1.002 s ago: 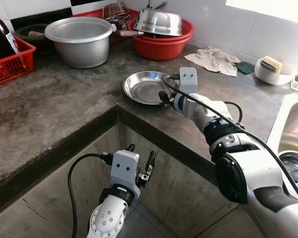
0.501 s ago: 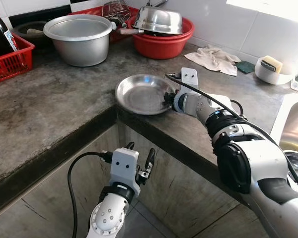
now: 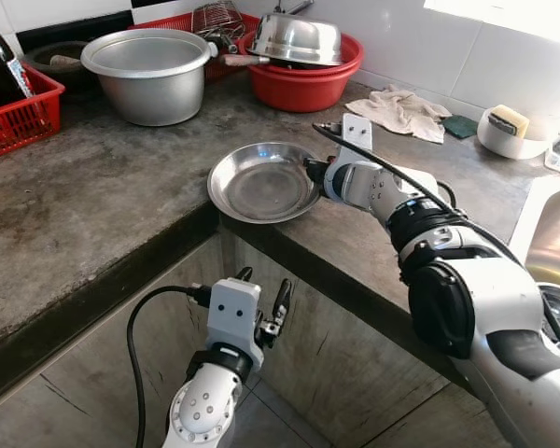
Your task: Kitchen organization
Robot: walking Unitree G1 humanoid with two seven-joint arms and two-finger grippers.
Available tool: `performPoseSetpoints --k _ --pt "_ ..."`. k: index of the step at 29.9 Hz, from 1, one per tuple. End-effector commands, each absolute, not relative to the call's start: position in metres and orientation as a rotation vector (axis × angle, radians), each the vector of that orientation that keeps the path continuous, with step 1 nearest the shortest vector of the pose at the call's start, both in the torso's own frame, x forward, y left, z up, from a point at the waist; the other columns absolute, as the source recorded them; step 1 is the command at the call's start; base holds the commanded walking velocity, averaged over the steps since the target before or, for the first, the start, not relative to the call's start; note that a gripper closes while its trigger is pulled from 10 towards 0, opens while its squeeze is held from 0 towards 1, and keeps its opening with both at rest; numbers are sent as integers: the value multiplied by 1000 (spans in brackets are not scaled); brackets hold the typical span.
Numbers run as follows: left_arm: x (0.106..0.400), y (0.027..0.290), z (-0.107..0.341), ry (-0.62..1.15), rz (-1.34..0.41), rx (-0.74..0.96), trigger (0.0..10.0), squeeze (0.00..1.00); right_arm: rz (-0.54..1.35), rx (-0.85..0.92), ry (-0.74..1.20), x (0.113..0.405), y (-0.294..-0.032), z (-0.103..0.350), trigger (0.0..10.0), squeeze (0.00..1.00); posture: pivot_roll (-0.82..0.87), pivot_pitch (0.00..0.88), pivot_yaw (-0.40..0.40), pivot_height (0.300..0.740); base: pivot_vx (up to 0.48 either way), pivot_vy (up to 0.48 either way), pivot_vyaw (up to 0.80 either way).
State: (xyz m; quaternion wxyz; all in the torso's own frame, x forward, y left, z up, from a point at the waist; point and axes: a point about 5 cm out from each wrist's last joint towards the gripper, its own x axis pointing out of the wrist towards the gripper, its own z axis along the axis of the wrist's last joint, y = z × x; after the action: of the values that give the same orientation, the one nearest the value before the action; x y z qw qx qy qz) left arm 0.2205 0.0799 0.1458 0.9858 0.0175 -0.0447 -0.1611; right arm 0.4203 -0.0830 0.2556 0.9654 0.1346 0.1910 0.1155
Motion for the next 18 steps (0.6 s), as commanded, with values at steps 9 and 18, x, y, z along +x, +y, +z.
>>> performPoseSetpoints --k 9,18 --pt "220 78 147 -87 -322 36 10000 0 194 249 467 418 -87 238 0 0 60 148 -114 740 0 0 0" --pt "229 78 149 -114 -318 50 10000 0 164 804 56 415 -123 252 0 0 67 102 -87 740 0 0 0"
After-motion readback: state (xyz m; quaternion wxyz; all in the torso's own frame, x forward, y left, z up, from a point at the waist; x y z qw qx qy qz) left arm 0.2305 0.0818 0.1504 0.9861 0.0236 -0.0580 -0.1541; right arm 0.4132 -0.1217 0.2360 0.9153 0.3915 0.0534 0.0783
